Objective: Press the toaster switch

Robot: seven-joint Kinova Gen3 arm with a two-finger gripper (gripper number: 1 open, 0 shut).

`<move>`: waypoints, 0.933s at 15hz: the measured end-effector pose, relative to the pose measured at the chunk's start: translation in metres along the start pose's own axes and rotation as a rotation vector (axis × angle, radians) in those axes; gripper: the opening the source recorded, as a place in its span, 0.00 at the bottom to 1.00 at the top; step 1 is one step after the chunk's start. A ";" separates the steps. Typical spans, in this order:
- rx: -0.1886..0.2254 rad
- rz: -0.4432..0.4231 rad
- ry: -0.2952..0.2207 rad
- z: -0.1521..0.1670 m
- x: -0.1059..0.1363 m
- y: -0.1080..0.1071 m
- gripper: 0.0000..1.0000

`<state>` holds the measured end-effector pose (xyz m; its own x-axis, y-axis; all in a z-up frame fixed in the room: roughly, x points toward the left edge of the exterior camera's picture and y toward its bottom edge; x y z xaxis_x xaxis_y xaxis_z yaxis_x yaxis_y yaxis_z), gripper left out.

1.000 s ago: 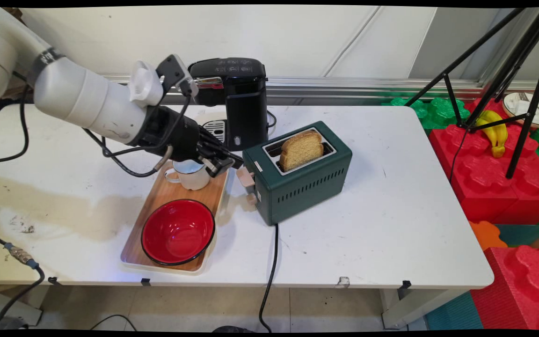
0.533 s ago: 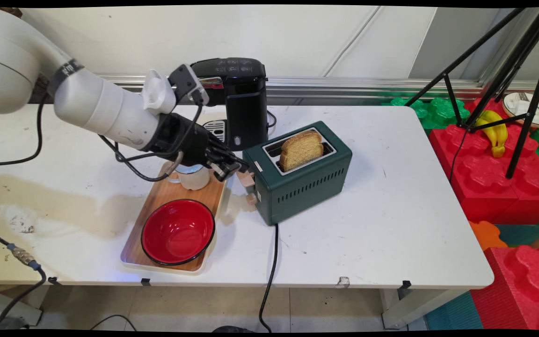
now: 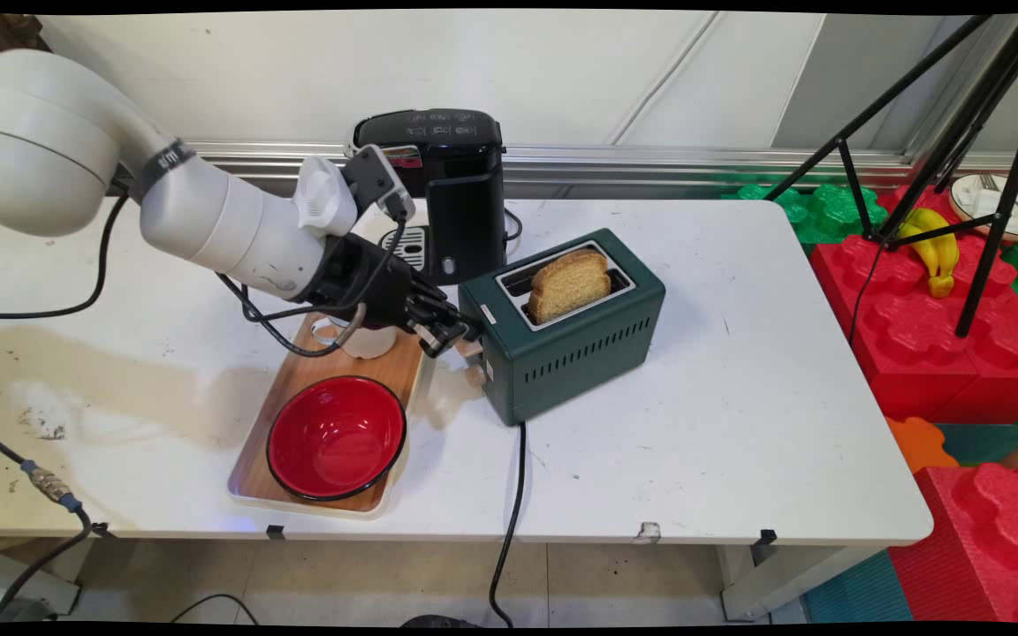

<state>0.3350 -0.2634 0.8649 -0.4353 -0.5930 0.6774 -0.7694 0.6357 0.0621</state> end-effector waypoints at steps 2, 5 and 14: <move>-0.005 -0.005 -0.008 0.005 -0.004 0.000 0.00; -0.014 -0.005 -0.021 0.011 -0.009 0.000 0.00; -0.020 0.002 -0.038 0.024 -0.025 -0.005 0.00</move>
<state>0.3382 -0.2635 0.8299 -0.4546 -0.6098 0.6492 -0.7594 0.6463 0.0753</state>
